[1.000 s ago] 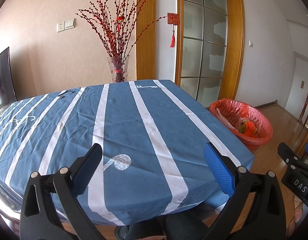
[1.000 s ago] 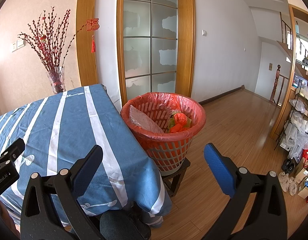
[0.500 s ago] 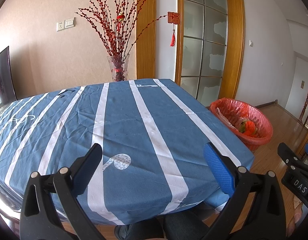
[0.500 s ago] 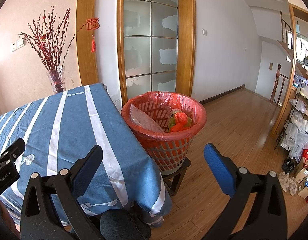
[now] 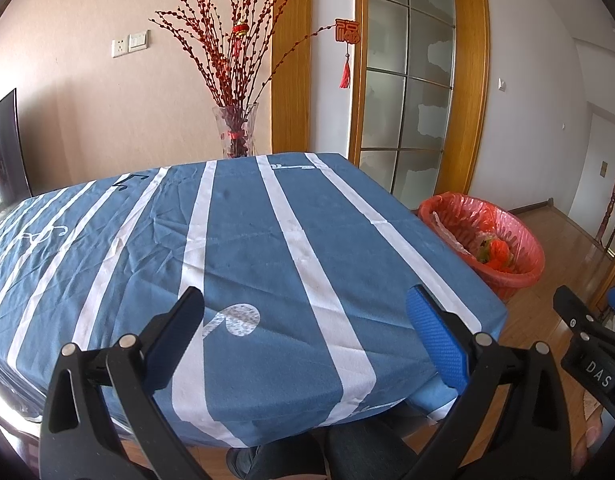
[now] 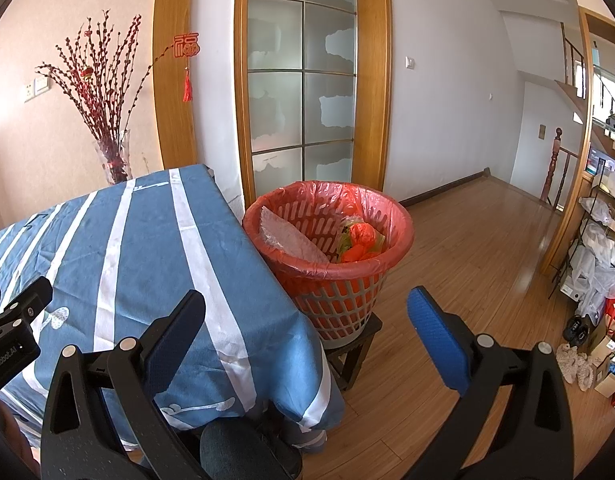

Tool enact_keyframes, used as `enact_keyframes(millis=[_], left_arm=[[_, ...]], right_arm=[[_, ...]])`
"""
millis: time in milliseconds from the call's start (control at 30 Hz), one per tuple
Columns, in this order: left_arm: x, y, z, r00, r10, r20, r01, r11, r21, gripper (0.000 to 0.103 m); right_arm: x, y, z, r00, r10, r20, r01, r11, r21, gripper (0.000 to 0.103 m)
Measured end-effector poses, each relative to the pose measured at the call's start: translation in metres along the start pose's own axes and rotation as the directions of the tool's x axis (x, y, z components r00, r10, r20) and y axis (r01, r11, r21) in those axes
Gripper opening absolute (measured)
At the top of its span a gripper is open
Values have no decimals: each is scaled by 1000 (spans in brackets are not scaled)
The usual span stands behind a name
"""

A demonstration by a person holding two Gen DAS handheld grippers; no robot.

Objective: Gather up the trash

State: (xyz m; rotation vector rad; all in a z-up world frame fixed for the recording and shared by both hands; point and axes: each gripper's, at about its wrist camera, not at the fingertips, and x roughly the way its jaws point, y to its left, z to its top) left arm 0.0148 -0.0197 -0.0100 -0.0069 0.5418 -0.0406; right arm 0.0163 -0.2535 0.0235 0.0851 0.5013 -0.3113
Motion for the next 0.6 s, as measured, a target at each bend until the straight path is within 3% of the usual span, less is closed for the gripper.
enact_keyframes(millis=[600], left_arm=[[1, 1, 0, 1000, -3, -5, 2, 1000, -2, 99]], right_arm=[[3, 0, -2, 1000, 4, -10, -4, 1000, 0, 100]])
